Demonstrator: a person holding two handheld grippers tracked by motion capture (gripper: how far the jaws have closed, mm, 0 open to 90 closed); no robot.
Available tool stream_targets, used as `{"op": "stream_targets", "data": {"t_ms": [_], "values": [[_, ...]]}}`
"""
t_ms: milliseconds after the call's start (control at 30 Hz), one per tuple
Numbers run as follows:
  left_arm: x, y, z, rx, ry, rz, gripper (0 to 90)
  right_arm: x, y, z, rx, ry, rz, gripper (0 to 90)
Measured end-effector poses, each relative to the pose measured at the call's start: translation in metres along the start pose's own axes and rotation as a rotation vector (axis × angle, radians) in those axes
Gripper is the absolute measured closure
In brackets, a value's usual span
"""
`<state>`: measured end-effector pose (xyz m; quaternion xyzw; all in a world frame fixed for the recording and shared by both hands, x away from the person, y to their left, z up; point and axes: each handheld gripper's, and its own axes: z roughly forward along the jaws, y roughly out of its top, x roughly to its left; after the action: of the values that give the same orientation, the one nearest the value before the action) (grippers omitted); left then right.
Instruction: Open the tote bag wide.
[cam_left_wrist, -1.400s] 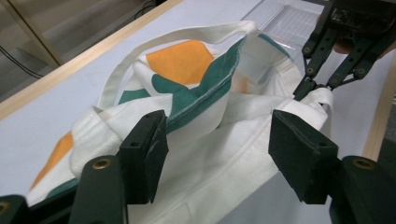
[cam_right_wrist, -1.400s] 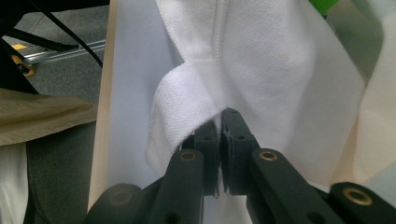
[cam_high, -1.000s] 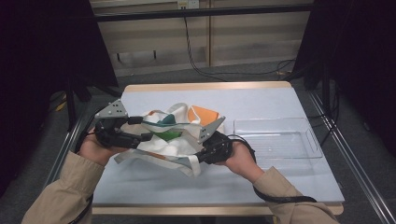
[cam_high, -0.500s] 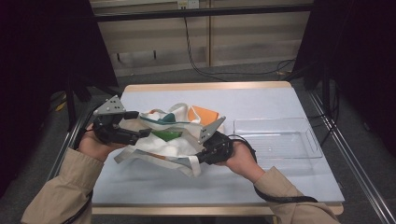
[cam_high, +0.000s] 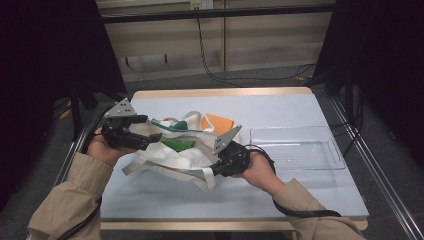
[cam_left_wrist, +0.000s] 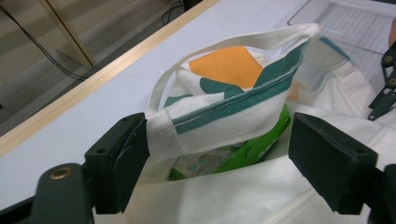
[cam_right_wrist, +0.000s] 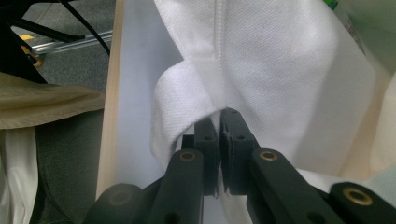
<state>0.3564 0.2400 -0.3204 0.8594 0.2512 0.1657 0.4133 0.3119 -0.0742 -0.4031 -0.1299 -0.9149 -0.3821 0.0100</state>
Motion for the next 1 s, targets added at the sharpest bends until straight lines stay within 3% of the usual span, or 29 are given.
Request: {"op": "stream_targets", "data": {"t_ms": [167,300,533,867,1000], "values": [[0.005,-0.002,0.006,0.026,-0.003,0.005,25.5,-0.001,0.0,-0.001,-0.006,-0.008,0.002,86.3],[0.008,-0.004,0.01,0.02,-0.009,-0.01,25.4,0.0,0.0,-0.002,-0.007,-0.011,0.006,86.3],[0.011,-0.007,0.013,0.021,-0.016,-0.015,19.4,-0.001,0.0,-0.003,-0.011,-0.01,0.008,86.3],[0.013,-0.005,0.007,-0.007,0.01,-0.035,14.4,-0.001,0.0,-0.002,-0.013,-0.009,0.004,86.2],[0.014,-0.004,0.005,-0.013,0.024,-0.024,13.3,-0.001,0.0,-0.002,-0.012,-0.006,0.004,86.2]]}}
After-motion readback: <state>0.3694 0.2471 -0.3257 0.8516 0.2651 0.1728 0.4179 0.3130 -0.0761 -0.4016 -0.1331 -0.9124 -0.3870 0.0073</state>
